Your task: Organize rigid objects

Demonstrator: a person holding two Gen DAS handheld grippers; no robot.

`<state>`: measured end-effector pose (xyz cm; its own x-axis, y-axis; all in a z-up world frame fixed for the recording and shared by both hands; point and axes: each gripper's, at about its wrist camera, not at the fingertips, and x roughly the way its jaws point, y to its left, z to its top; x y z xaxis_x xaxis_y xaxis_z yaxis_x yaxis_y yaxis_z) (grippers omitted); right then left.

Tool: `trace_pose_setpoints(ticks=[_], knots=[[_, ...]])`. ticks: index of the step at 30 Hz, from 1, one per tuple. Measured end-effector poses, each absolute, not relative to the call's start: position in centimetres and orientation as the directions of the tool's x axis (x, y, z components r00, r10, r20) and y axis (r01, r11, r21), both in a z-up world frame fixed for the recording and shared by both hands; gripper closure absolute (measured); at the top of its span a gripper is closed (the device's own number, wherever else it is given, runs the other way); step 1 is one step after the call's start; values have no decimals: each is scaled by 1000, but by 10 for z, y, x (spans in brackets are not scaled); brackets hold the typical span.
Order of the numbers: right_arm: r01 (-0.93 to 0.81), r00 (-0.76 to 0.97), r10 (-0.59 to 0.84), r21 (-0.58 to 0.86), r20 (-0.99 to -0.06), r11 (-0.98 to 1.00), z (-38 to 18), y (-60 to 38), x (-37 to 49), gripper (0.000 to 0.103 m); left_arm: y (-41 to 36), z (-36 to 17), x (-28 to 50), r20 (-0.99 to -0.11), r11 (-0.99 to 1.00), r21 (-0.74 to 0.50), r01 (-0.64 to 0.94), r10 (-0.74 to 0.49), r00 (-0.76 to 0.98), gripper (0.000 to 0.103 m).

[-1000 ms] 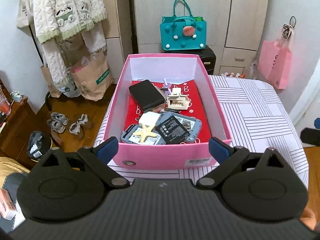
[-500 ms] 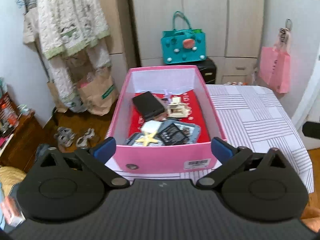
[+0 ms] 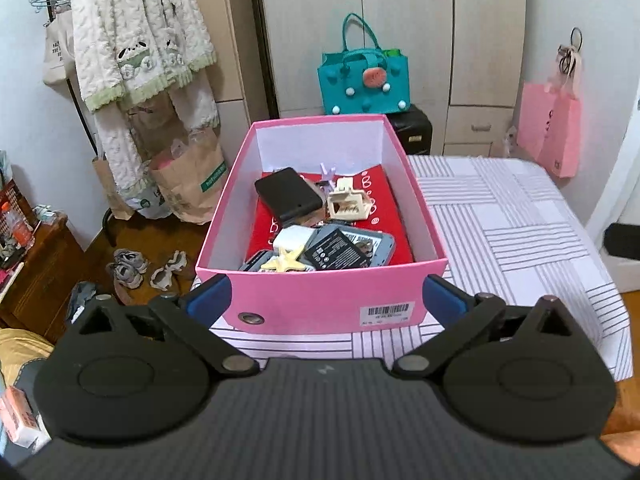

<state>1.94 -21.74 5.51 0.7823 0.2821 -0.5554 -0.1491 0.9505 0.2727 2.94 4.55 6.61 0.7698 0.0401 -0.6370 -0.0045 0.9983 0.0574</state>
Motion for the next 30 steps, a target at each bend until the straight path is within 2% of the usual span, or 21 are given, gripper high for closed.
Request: trace_pose_setpoints(ticks=[9,12,20,30], knots=[[-121,801,237,238,-550,964,53,-210,20,2,40,67,23,-614,992,120,-47,111,782,0],[-83,826,191,222,-530,972,55,-209,20,2,42,66,22,-623,993,111,-45,105,776,0],[-87,816,157,150,-557,985,56,-199,17,2,51,64,27,-650,996,40,-78,85,755,0],[-108,813,136,82,-566,991,57,-191,12,2,51,67,24,-640,996,46,-76,87,763,0]])
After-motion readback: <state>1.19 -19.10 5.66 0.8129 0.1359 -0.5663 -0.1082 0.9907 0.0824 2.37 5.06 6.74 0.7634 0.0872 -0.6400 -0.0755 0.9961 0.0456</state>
